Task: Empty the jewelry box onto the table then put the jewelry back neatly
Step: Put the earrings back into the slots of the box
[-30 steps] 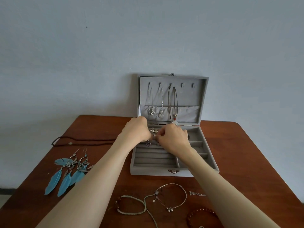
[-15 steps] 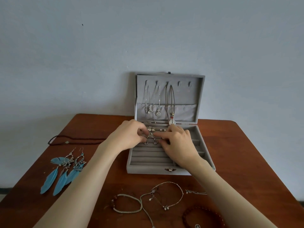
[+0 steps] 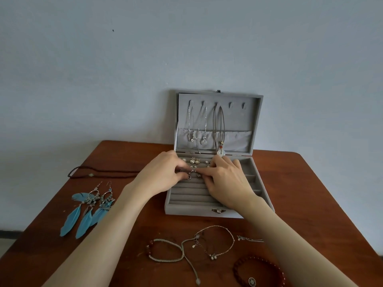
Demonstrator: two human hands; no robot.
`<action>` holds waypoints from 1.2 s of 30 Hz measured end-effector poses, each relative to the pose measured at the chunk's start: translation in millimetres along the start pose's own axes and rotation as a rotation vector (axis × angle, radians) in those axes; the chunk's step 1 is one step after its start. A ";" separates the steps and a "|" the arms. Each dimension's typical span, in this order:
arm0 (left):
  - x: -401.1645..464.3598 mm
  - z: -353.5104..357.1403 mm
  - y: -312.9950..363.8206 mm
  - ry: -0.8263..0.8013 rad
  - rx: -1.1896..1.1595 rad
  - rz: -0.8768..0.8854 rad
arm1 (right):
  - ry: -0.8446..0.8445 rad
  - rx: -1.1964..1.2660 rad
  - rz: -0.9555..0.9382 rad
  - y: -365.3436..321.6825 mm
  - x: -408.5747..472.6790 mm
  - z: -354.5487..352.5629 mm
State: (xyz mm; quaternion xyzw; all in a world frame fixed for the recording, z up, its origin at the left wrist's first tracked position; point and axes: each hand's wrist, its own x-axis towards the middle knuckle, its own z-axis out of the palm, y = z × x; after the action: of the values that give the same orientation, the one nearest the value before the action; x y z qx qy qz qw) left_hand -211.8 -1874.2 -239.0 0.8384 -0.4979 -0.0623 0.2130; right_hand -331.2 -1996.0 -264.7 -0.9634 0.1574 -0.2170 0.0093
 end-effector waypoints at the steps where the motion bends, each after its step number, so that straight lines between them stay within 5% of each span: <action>1: -2.4 -1.8 -0.1 0.013 -0.024 -0.005 | -0.016 0.026 0.023 -1.2 -0.1 -0.9; 11: -57.1 -39.3 -41.6 0.136 -0.146 -0.151 | -0.076 0.390 -0.070 -59.7 0.1 -17.5; 20: -84.1 -28.5 -76.1 0.460 -0.239 -0.224 | -0.125 0.262 -0.222 -127.7 -6.4 11.1; 31: -95.6 -27.7 -79.7 0.294 -0.215 -0.243 | -0.174 0.201 -0.268 -135.2 -1.9 16.1; 36: -95.1 -25.9 -78.5 0.239 -0.221 -0.245 | -0.166 0.308 -0.138 -123.1 1.2 9.0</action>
State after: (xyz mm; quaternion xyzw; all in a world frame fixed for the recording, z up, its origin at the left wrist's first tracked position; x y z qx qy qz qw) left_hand -187.3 -1752.2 -258.8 0.8656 -0.3535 -0.0422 0.3520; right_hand -289.5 -1879.8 -261.8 -0.9736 0.0545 -0.1585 0.1547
